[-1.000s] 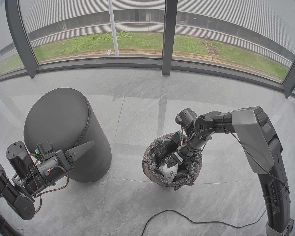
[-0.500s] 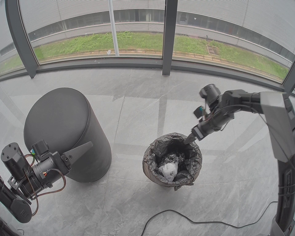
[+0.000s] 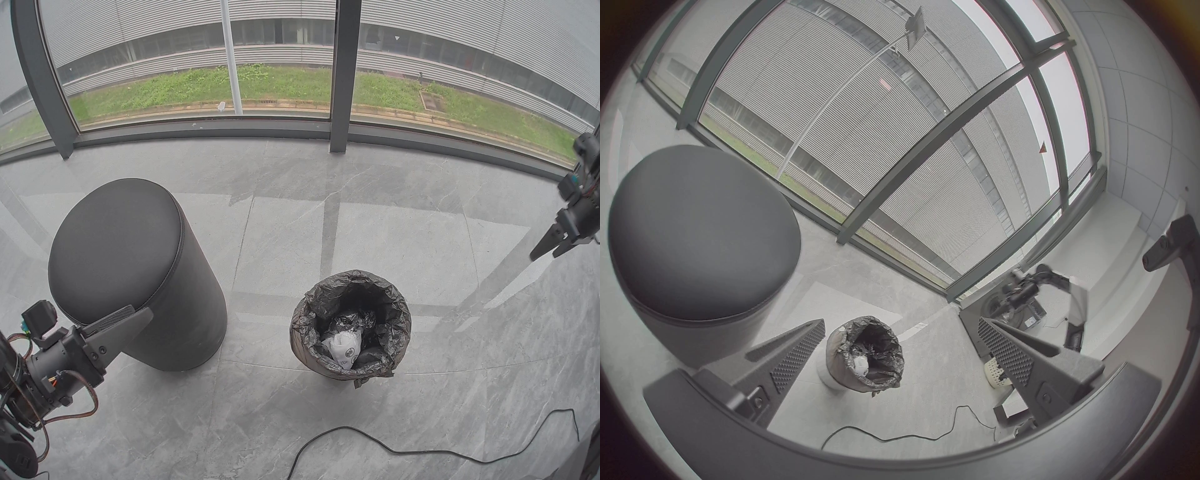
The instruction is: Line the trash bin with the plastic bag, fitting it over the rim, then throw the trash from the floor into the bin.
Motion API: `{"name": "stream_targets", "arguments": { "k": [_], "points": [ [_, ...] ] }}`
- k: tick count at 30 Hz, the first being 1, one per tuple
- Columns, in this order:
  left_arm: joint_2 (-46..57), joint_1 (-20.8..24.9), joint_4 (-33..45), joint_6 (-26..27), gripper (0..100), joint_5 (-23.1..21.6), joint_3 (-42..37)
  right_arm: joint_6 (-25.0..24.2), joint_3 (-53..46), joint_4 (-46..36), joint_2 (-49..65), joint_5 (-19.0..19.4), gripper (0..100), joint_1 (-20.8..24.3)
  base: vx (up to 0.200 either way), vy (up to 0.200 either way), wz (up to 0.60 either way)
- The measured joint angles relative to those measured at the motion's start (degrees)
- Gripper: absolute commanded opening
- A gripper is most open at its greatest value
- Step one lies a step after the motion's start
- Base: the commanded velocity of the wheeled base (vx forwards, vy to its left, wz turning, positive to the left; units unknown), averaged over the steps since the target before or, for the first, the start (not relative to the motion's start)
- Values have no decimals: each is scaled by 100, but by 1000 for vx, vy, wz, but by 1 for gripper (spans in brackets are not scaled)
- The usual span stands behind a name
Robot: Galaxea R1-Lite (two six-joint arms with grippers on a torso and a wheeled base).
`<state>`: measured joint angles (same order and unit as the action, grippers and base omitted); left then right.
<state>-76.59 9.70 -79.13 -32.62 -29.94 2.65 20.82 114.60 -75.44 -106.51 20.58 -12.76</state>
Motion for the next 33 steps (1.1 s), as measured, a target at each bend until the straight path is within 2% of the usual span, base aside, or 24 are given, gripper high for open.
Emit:
{"name": "stream_targets", "arguments": {
  "k": [4, 8, 13, 19, 26, 33],
  "points": [
    [862, -63, 846, 143, 100, 0, -59, 134, -82, -156, 1081, 191, 100, -291, 0, 0, 0],
    [1844, -108, 1840, 273, 100, 33, -72, 241, -560, -16, 2091, 277, 100, -263, 0, 0, 0],
    [3087, -152, 2833, 429, 100, 233, -33, 334, -1832, 734, 3385, 315, 100, -73, 0, 0, 0],
    [4066, -180, 3463, 622, 100, 460, -37, 356, -3467, 1879, 4607, 230, 100, 310, 0, 0, 0],
    [4874, -202, 4117, 833, 100, 920, -94, 52, -5436, 3395, 5955, -416, 100, 707, 0, 0, 0],
    [5560, -373, 4859, 983, 100, 1499, -139, -424, -7502, 5012, 7245, -1413, 100, 858, 0, 0, 0]
  ]
}}
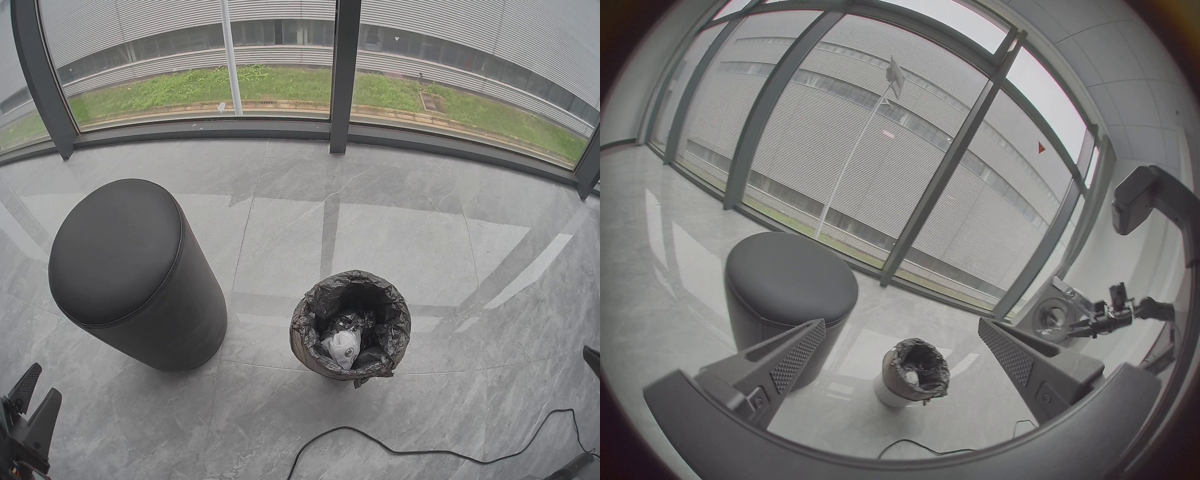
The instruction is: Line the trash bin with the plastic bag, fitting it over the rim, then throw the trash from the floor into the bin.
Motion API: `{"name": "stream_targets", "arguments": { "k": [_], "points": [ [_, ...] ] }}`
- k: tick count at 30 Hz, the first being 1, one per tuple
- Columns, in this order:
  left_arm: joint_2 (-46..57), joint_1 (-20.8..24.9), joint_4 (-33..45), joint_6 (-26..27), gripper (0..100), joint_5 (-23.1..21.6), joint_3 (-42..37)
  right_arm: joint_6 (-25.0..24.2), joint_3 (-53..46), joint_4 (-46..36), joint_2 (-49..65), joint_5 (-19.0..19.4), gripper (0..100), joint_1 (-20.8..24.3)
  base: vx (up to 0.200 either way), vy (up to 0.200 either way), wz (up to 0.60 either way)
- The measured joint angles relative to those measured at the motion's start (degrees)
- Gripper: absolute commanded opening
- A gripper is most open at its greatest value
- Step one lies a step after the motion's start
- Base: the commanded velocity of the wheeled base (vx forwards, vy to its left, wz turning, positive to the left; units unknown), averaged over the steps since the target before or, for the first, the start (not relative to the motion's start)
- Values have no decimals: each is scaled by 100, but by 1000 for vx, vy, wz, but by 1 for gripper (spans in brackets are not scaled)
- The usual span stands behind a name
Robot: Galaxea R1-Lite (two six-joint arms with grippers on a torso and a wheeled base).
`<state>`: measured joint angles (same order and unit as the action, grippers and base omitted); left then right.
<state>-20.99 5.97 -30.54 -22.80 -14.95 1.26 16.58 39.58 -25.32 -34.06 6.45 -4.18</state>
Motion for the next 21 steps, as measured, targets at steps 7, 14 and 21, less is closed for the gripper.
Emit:
{"name": "stream_targets", "arguments": {
  "k": [7, 14, 21],
  "points": [
    [728, -250, 969, 230, 100, 299, -22, -468, -1964, 1492, 1264, -738, 100, 101, 0, 0, 0],
    [1496, -450, 2255, 994, 100, -355, -27, -897, -3565, 2543, 2593, -1348, 100, 282, 0, 0, 0],
    [1879, -534, 2662, 1237, 100, 335, -27, -1196, -3829, 2728, 3148, -1509, 100, 358, 0, 0, 0]
  ]
}}
